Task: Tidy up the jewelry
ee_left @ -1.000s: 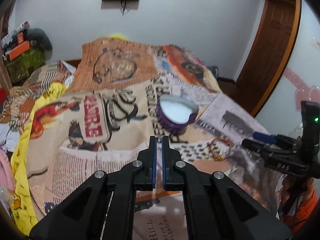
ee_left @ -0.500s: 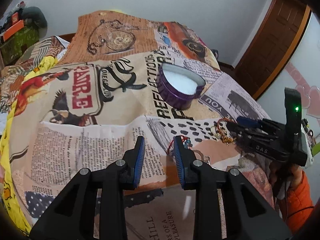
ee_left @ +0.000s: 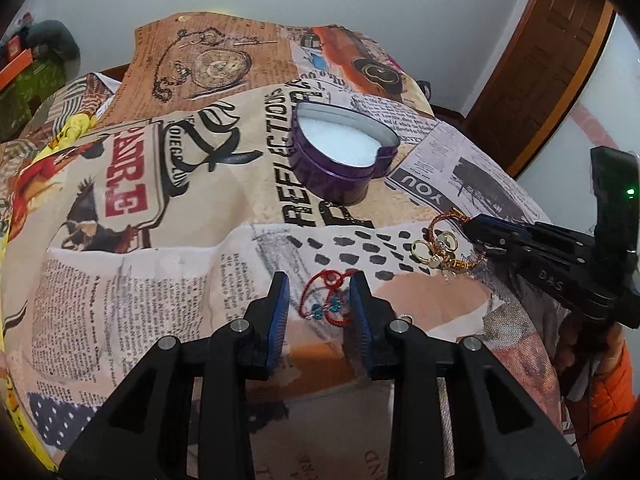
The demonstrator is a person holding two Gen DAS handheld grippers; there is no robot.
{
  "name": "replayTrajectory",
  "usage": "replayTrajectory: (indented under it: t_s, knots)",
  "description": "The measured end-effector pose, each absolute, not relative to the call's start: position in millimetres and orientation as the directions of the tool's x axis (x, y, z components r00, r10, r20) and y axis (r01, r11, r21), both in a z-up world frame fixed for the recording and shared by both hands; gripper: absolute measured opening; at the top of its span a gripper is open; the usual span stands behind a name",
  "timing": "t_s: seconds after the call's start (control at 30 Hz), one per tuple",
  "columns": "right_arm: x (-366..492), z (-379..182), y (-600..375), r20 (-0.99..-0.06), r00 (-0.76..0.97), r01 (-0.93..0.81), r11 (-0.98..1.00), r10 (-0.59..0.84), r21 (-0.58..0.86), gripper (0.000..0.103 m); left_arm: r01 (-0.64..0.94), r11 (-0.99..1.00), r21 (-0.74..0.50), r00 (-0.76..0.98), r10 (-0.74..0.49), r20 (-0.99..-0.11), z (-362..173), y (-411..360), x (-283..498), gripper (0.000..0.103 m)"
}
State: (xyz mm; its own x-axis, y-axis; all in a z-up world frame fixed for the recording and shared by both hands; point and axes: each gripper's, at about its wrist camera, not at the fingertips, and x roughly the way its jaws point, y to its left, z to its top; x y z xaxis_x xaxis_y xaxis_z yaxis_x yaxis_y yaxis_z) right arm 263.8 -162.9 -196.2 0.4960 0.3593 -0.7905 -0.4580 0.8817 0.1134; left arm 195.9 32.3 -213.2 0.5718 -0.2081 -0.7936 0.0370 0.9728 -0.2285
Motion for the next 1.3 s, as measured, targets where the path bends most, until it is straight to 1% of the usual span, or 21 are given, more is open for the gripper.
replayTrajectory:
  t_s: [0.17,0.2,0.23,0.3,0.37,0.43,0.57,1.0,1.3]
  knots:
    - [257,-190,-162,-0.782,0.503,-0.463,0.879,0.369,0.117,0.006,0.077,0.979,-0.189,0.561,-0.2,-0.804,-217,22,200,0.03]
    - [257,-189,-162,-0.78,0.505,-0.462,0.879,0.37,0.117,0.006,0.082,0.98,-0.18,0.559,-0.195,-0.806,-218,20,201,0.029]
    - [256,-188,-162,-0.779,0.508,-0.462,0.88,0.369,0.116,0.006,0.084,0.981,-0.172,0.559,-0.19,-0.807,-219,19,202,0.026]
    - [256,-184,-162,-0.775,0.512,-0.462,0.879,0.371,0.116,0.006,0.086,0.982,-0.167,0.555,-0.187,-0.81,-220,19,202,0.009]
    - [254,-180,-162,-0.769,0.518,-0.462,0.879,0.375,0.118,0.006,0.079,0.982,-0.174,0.559,-0.188,-0.808,-220,21,202,0.006]
    - [252,-175,-162,-0.762,0.526,-0.463,0.879,0.378,0.117,0.006,0.079,0.979,-0.188,0.563,-0.2,-0.802,-220,24,201,0.006]
    - [249,-163,-162,-0.743,0.546,-0.466,0.877,0.387,0.114,0.006,0.073,0.982,-0.175,0.582,-0.185,-0.792,-213,26,198,0.006]
    - [236,-131,-157,-0.688,0.601,-0.476,0.874,0.406,0.1,0.006,0.068,0.985,-0.161,0.685,-0.163,-0.71,-162,33,190,0.006]
    - [239,-111,-147,-0.646,0.635,-0.484,0.87,0.423,0.093,0.006,0.069,0.986,-0.149,0.725,-0.152,-0.672,-145,38,196,0.006]
